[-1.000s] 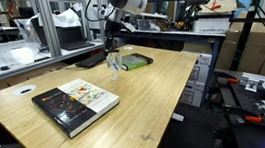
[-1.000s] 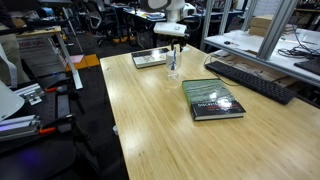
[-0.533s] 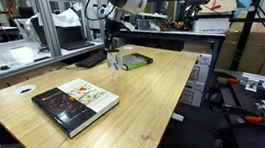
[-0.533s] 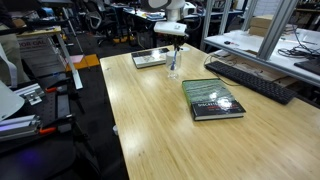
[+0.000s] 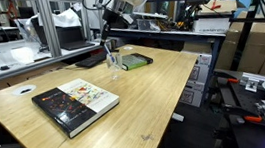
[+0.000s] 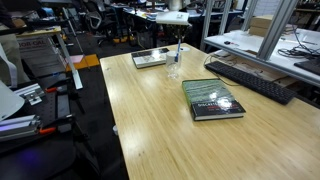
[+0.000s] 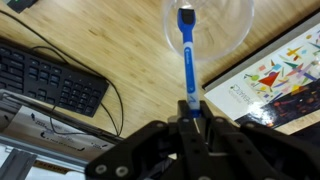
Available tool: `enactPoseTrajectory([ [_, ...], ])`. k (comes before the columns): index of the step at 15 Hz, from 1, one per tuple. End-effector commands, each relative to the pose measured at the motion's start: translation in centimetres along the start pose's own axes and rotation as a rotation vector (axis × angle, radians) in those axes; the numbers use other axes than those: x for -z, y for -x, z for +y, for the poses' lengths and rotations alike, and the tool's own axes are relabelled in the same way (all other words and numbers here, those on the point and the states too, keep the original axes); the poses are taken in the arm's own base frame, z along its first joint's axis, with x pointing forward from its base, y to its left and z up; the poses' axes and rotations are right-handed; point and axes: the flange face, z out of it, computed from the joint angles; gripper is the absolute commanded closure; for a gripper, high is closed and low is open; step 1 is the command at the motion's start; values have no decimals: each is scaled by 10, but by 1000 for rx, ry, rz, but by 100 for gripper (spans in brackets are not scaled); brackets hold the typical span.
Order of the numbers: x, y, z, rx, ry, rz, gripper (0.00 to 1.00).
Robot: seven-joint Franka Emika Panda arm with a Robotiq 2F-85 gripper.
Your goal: Remove the blue marker from the glass cup and put it on top of the book on the left
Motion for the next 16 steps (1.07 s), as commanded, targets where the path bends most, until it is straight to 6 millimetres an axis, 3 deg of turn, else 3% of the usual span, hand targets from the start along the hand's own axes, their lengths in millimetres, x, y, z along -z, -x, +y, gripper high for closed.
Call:
enactPoseTrajectory([
  [1,45,-4,0,12,26,9,97],
  [5,97,-33,-9,91,31,38,97],
  [8,109,-69,-38,217,-37,81,97],
  [11,92,-90,-71,334,-155,93,97],
  [13,65,-92,-86,379,-247,75,97],
  [16,10,-84,-99,434,-367,23,97],
])
